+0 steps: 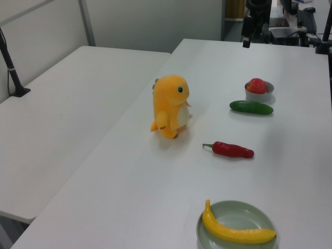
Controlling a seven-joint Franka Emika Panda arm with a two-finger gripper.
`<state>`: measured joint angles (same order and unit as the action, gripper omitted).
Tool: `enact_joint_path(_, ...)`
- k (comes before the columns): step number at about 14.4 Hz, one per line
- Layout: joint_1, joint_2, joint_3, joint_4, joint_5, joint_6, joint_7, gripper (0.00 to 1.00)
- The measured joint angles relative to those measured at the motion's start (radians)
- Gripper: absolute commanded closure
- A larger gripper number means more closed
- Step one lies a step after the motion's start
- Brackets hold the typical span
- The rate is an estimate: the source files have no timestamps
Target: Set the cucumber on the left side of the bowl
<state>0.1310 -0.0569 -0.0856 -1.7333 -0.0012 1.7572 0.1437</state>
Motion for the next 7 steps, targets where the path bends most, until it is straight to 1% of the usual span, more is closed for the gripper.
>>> enact_joint_path(4,-0.006,0.009,-0.001,0.000,0.009,0.000,-0.004,0.00)
enact_joint_path(7,-0.008,0.012,-0.002,0.000,0.026,0.000,-0.031,0.00)
